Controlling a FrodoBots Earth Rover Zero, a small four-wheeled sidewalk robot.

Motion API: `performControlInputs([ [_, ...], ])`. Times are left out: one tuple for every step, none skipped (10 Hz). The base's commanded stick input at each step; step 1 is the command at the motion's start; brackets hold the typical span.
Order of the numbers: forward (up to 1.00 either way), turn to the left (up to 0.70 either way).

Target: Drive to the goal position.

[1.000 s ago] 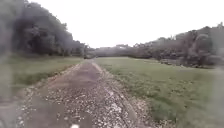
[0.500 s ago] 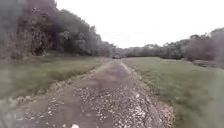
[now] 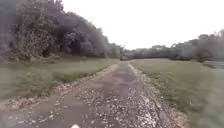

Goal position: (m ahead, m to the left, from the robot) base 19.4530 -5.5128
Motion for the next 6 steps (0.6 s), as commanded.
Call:
performControlInputs([
  [0.7, 0.0],
  [0.7, 0.0],
  [0.7, 0.0],
  [0.7, 0.0],
  [0.7, 0.0],
  [0.7, 0.0],
])
